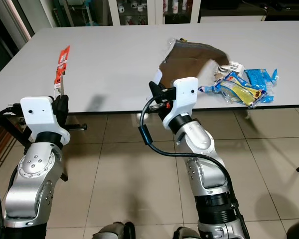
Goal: Picking trash to rubbish bin
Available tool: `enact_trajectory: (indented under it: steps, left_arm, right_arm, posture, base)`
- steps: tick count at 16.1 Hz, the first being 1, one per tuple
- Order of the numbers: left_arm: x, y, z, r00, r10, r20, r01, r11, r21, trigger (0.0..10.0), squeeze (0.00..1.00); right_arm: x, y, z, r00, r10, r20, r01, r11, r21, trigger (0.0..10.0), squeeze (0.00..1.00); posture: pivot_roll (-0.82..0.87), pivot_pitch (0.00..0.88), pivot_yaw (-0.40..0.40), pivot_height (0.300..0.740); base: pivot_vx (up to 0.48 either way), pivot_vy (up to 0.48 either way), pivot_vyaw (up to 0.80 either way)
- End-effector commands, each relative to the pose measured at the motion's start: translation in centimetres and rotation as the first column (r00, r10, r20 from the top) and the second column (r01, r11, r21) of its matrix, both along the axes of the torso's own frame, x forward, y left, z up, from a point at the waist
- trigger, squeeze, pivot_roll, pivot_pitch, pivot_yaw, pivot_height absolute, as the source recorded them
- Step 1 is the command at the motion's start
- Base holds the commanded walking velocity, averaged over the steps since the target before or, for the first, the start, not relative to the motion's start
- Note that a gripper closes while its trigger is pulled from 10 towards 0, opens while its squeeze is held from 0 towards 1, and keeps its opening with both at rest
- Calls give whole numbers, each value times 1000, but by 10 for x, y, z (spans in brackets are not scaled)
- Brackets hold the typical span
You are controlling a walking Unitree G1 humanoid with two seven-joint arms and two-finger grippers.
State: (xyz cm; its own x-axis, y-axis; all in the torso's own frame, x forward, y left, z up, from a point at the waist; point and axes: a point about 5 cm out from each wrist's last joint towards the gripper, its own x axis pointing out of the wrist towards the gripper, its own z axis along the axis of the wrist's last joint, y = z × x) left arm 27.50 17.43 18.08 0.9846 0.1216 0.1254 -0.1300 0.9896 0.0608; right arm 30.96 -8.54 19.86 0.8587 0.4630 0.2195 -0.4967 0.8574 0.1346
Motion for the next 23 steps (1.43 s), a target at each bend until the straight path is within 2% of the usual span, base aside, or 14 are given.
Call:
enact_trajectory:
  steps: [1, 12, 17, 18, 20, 23]
  left_arm:
    - [0, 1, -2, 1000, 7, -14, -7, 1000, 5, 0, 0]
    - [1, 1, -6, 999, 7, -31, -7, 1000, -2, 0, 0]
    - [2, 0, -10, 999, -8, -43, 6, 999, -36, 0, 0]
    - [3, 0, -13, 999, -15, -50, 13, 999, -41, 1451, 0]
    - [3, 2, -23, 997, -26, -71, 22, 998, -57, 0, 0]
    - [5, 9, -34, 996, -14, -91, 9, 998, -60, 0, 0]
  right_arm:
    - [0, 1, 5, 1000, -3, 18, 4, 1000, -3, 10000, 0]
    - [1, 1, 5, 1000, -3, 18, 3, 1000, -4, 10000, 0]
    - [1, 1, 4, 1000, -4, 14, 4, 1000, -7, 10000, 0]
    - [1, 0, 3, 1000, -7, 10, 7, 1000, -9, 10000, 0]
    - [3, 0, -2, 1000, -16, -5, 16, 1000, -19, 10000, 0]
    - [11, -2, -13, 999, -39, -33, 38, 999, -31, 10000, 0]
  posture:
    - [-37, 132, 54, 740]
    - [-37, 132, 54, 740]
    - [-44, 132, 52, 740]
    - [-43, 126, 49, 740]
    - [-41, 120, 47, 740]
    - [-18, 76, 44, 740]
  base:
    - [-259, 0, 0]
    - [-277, 0, 0]
    - [0, 0, 0]
    - [0, 0, 0]
    - [0, 0, 0]
    - [0, 0, 0]
